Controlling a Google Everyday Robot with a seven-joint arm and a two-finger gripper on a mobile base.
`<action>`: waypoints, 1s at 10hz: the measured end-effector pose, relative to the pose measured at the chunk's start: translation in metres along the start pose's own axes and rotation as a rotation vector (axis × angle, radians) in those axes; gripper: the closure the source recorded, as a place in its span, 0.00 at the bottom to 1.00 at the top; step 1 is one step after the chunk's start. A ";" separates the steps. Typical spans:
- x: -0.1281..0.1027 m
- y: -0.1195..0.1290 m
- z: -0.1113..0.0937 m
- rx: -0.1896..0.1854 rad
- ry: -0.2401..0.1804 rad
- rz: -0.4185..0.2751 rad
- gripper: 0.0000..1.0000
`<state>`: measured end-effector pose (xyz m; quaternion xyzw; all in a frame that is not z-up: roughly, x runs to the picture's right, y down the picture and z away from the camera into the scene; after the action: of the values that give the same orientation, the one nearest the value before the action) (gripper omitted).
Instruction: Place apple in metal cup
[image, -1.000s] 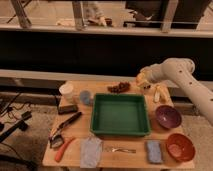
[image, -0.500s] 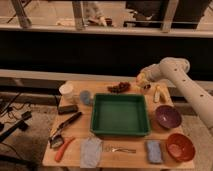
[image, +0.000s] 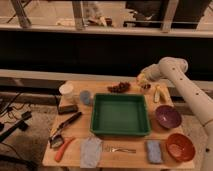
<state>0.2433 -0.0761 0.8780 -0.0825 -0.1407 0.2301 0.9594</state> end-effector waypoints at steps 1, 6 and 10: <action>0.004 -0.002 0.001 0.002 -0.006 0.021 0.68; 0.007 -0.005 0.004 0.003 -0.016 0.043 0.68; 0.007 -0.004 0.005 0.003 -0.015 0.043 0.68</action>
<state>0.2491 -0.0764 0.8856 -0.0824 -0.1456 0.2516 0.9533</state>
